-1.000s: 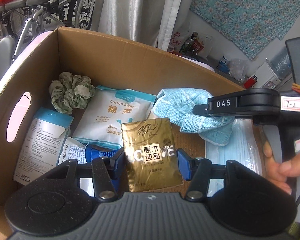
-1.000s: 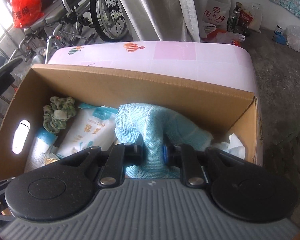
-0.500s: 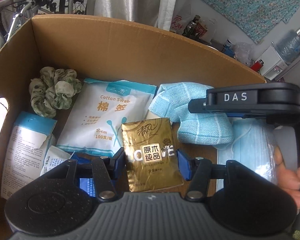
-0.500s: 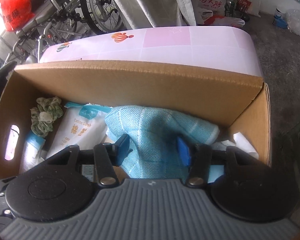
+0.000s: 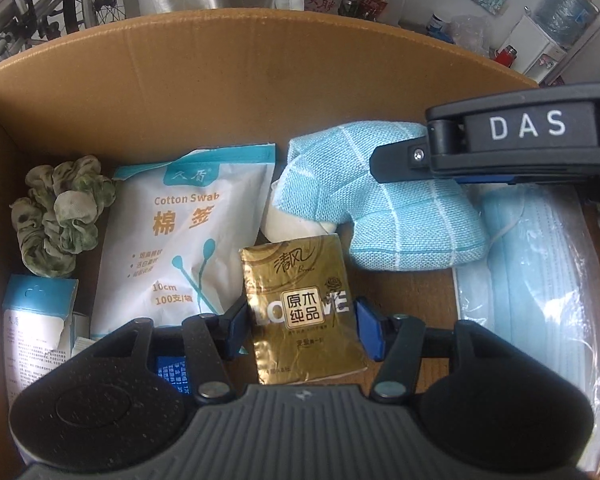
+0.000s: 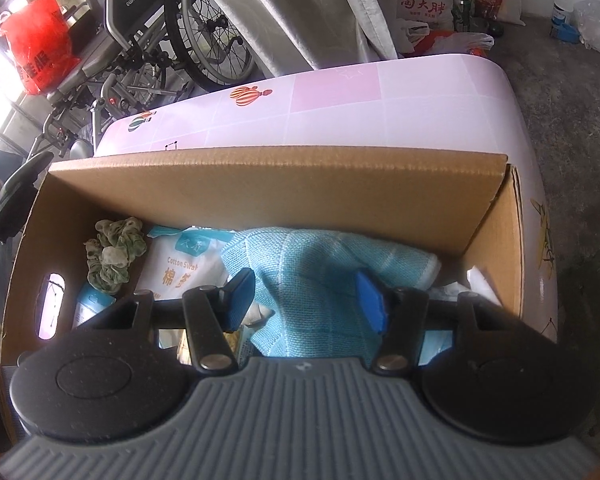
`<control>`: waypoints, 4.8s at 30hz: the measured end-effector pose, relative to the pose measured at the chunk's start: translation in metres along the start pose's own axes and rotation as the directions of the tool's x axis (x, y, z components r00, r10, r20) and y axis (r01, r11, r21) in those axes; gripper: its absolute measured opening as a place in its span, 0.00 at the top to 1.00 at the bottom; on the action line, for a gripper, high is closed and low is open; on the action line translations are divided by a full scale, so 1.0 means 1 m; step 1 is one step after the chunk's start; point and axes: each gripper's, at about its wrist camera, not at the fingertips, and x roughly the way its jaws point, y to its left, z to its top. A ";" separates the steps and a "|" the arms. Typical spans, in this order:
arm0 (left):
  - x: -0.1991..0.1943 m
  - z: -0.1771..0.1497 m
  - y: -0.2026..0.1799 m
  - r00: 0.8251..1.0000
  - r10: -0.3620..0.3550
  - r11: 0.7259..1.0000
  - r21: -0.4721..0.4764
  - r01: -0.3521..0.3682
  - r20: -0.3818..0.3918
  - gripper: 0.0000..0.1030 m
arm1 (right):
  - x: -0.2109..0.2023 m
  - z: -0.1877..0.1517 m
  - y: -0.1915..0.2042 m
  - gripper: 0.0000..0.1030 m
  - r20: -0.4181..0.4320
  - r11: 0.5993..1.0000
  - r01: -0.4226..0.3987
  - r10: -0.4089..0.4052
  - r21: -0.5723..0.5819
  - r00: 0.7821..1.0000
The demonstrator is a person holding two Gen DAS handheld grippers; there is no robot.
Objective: Organize soft objects
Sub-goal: 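Lower and release the gold pack in the box while the right tool releases the towel, then move both tools to the white plush doll and grasp it, then lift the plush doll off the table with both tools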
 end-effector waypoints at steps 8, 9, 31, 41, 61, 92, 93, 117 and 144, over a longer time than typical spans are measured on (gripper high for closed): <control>-0.011 -0.001 0.007 0.999 -0.047 0.999 -0.003 0.047 0.027 0.32 | -0.008 -0.002 -0.001 0.45 0.015 1.000 -0.018 0.018 0.008 1.000; -0.017 -0.001 0.008 0.998 -0.044 0.999 -0.006 0.044 0.043 0.32 | -0.010 -0.002 -0.001 0.44 0.017 1.000 -0.025 0.025 0.009 1.000; -0.238 -0.147 0.042 0.935 -0.070 0.985 -0.127 0.120 0.347 0.09 | -0.248 -0.136 -0.007 0.15 0.219 0.950 -0.309 0.309 -0.031 0.926; -0.282 -0.296 0.093 0.917 0.152 0.945 -0.326 -0.026 0.368 0.08 | -0.280 -0.274 0.030 0.04 0.185 0.942 -0.332 0.336 -0.052 0.924; -0.274 -0.411 0.170 0.883 0.287 0.864 -0.499 -0.071 0.370 0.06 | -0.159 -0.326 0.207 0.01 -0.065 0.837 -0.527 0.540 0.145 0.839; -0.222 -0.388 0.235 0.947 0.043 0.807 -0.569 0.155 0.318 0.11 | -0.013 -0.306 0.310 0.01 -0.389 0.877 -0.442 0.479 0.186 0.787; -0.224 -0.393 0.232 0.949 0.032 0.807 -0.568 0.160 0.313 0.11 | -0.016 -0.307 0.311 0.01 -0.411 0.883 -0.441 0.466 0.161 0.783; -0.232 -0.381 0.218 0.948 0.059 0.930 -0.363 0.062 0.314 0.03 | -0.018 -0.307 0.292 0.01 -0.419 0.870 -0.426 0.494 0.249 0.762; -0.226 -0.399 0.202 0.965 0.101 0.958 -0.284 -0.030 0.241 0.01 | -0.018 -0.301 0.319 0.01 -0.530 0.906 -0.421 0.380 0.048 0.758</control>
